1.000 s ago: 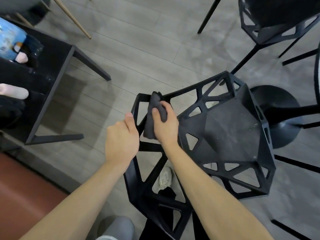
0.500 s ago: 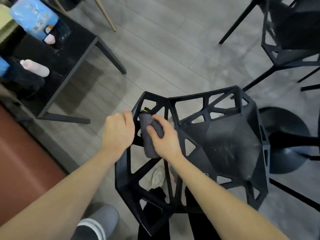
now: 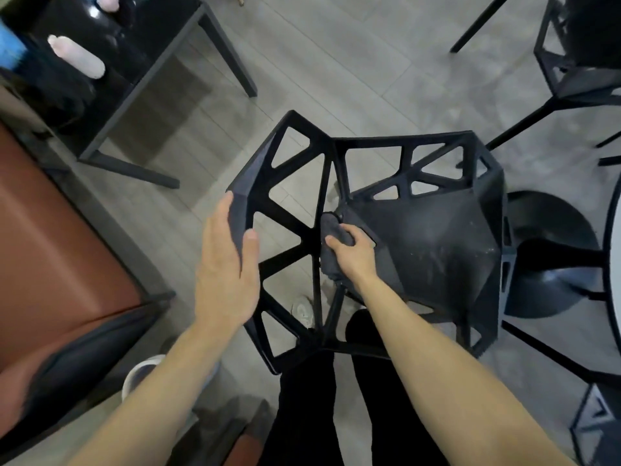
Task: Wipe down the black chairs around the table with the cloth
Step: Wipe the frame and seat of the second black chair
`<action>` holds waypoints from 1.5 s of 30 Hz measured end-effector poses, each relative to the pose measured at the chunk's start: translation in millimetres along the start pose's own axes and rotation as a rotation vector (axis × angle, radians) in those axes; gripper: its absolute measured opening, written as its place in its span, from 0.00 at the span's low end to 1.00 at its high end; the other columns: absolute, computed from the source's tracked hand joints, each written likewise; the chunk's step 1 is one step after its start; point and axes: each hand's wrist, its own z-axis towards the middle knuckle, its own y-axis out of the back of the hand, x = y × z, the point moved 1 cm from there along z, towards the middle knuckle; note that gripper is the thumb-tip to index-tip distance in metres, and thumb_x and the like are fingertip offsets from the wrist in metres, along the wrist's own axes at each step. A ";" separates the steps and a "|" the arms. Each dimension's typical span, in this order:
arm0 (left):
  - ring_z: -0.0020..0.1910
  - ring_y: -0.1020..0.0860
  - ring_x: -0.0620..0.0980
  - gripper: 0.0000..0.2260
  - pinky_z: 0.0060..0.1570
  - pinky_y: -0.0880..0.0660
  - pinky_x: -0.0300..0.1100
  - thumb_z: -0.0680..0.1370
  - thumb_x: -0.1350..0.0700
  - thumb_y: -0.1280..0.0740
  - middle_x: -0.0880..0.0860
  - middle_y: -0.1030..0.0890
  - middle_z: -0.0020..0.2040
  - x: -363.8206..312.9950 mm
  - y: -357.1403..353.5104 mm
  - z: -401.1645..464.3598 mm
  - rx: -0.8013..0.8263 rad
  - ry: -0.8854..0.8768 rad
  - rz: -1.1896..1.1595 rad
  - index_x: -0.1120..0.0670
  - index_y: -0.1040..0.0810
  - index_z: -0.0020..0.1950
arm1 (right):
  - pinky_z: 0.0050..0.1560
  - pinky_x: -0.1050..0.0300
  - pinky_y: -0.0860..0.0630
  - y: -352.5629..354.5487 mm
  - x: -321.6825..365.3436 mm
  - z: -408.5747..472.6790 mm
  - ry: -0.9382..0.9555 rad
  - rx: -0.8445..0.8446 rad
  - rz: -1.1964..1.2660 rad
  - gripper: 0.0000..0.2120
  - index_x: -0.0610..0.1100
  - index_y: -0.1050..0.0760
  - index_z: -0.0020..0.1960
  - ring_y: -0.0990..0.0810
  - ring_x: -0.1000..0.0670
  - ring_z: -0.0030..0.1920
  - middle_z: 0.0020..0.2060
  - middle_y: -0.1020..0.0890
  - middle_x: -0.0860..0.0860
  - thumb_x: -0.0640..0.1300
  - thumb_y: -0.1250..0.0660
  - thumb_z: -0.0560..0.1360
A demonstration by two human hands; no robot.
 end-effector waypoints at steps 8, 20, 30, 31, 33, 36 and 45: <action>0.62 0.27 0.44 0.24 0.62 0.37 0.22 0.89 0.59 0.43 0.60 0.24 0.71 21.2 -26.6 -37.8 -0.256 -0.110 0.036 0.62 0.40 0.85 | 0.68 0.57 0.33 -16.3 -98.8 -89.0 -0.045 0.133 -0.073 0.23 0.58 0.26 0.76 0.27 0.51 0.74 0.73 0.23 0.55 0.55 0.30 0.82; 0.63 0.35 0.22 0.22 0.66 0.41 0.21 0.89 0.60 0.47 0.47 0.27 0.70 41.6 -40.1 -21.9 -0.391 -0.164 -0.049 0.61 0.36 0.84 | 0.67 0.52 0.30 -32.7 -58.7 -57.3 0.079 0.043 -0.206 0.24 0.51 0.31 0.80 0.26 0.40 0.73 0.75 0.25 0.43 0.54 0.37 0.85; 0.63 0.37 0.17 0.22 0.65 0.43 0.18 0.89 0.58 0.47 0.42 0.29 0.70 47.7 -40.7 -16.4 -0.377 -0.176 -0.146 0.59 0.34 0.84 | 0.66 0.51 0.29 -52.1 -61.0 -72.1 0.153 -0.089 -0.233 0.24 0.56 0.32 0.81 0.24 0.40 0.69 0.70 0.27 0.44 0.55 0.39 0.85; 0.63 0.38 0.16 0.22 0.66 0.43 0.19 0.89 0.58 0.47 0.40 0.31 0.70 50.1 -40.9 -15.3 -0.373 -0.177 -0.165 0.59 0.34 0.84 | 0.65 0.50 0.29 -57.2 -55.3 -68.9 0.170 -0.101 -0.235 0.24 0.56 0.33 0.81 0.23 0.40 0.68 0.70 0.28 0.44 0.55 0.39 0.86; 0.65 0.38 0.16 0.22 0.68 0.42 0.20 0.89 0.58 0.47 0.36 0.32 0.70 54.5 -41.9 -12.8 -0.368 -0.167 -0.203 0.59 0.34 0.84 | 0.63 0.51 0.28 -58.7 -63.0 -87.3 0.210 -0.114 -0.277 0.22 0.55 0.32 0.80 0.22 0.41 0.66 0.69 0.27 0.45 0.54 0.41 0.86; 0.65 0.38 0.15 0.22 0.69 0.42 0.21 0.89 0.59 0.47 0.31 0.34 0.68 55.7 -45.5 -13.4 -0.358 -0.159 -0.248 0.60 0.33 0.84 | 0.63 0.50 0.26 -39.3 -104.6 -134.1 0.186 -0.115 -0.261 0.15 0.52 0.21 0.68 0.20 0.43 0.63 0.60 0.18 0.47 0.50 0.40 0.85; 0.68 0.39 0.17 0.22 0.71 0.41 0.24 0.89 0.58 0.48 0.39 0.33 0.73 59.3 -41.1 -9.6 -0.338 -0.184 -0.242 0.59 0.33 0.84 | 0.69 0.64 0.31 -73.0 -12.6 -169.2 0.588 0.023 0.050 0.19 0.55 0.23 0.74 0.24 0.59 0.65 0.62 0.21 0.51 0.46 0.34 0.84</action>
